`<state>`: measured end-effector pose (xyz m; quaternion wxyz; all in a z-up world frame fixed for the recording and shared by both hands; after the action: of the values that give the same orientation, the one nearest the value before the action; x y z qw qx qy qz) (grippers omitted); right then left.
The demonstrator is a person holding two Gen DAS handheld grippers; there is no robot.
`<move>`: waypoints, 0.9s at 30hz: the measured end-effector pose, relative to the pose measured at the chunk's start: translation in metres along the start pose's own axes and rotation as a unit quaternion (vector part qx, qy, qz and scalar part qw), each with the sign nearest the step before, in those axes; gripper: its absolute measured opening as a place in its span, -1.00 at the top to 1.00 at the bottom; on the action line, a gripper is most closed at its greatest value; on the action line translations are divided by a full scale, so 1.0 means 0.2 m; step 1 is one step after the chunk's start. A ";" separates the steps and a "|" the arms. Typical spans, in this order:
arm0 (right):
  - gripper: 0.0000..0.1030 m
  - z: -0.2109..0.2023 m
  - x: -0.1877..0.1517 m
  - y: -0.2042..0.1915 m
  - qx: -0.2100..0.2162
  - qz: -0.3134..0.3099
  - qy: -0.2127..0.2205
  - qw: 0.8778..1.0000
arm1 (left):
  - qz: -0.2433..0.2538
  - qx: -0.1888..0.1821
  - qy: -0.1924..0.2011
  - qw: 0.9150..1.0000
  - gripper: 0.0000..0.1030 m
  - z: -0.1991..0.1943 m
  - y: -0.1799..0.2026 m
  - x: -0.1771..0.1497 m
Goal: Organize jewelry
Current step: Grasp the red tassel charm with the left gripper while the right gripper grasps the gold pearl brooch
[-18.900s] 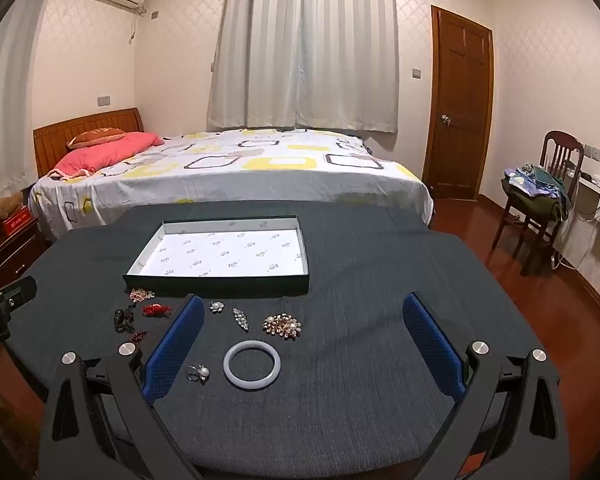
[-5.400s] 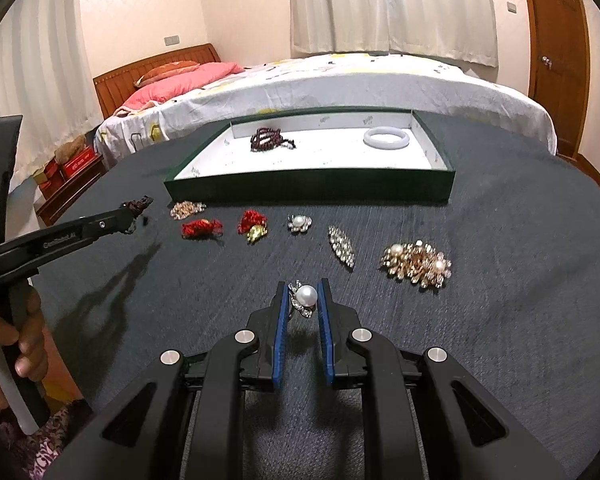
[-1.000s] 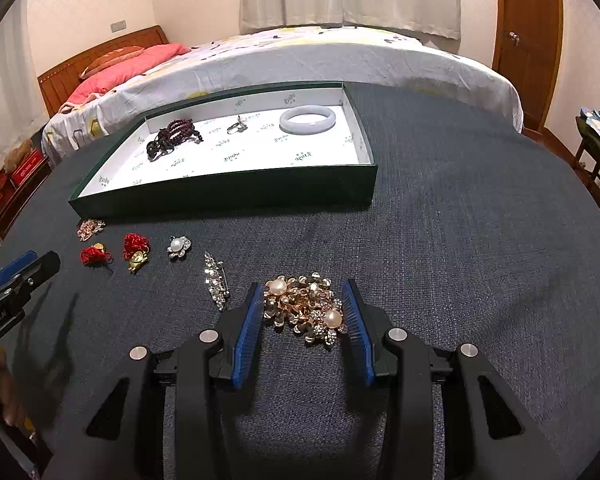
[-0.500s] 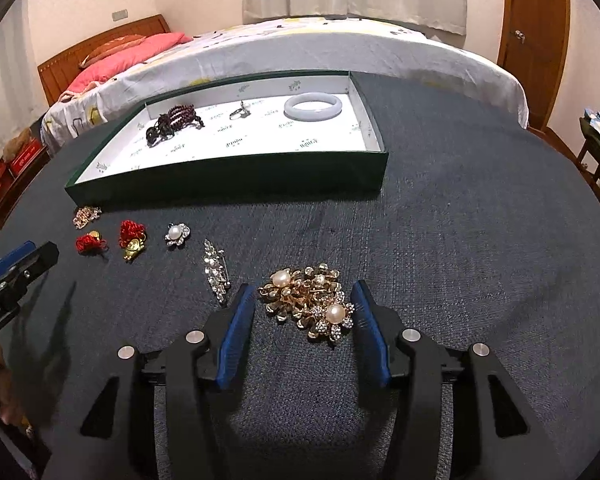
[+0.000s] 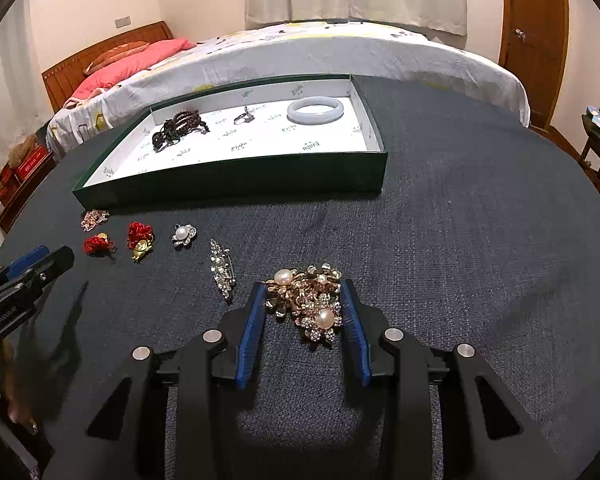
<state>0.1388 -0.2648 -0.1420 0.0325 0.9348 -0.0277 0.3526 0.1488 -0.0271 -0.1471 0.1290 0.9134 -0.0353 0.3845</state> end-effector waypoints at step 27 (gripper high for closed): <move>0.26 0.01 0.03 0.05 0.011 0.016 0.005 1.000 | -0.012 -0.042 -0.047 0.998 0.53 0.19 0.02 0.08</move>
<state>0.1431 -0.2754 -0.1392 0.0165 0.9328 -0.0387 0.3578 0.1862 -0.0411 -0.1606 0.1701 0.9247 -0.0463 0.3375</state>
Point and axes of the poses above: each gripper's, at about its wrist camera, not at the fingertips, and z roughly the way its jaws point, y to its right, x to its top, the point moved 2 cm from there along z, roughly the way its jaws point, and after that the axes turned 10 degrees about -x, right-handed, at the moved point
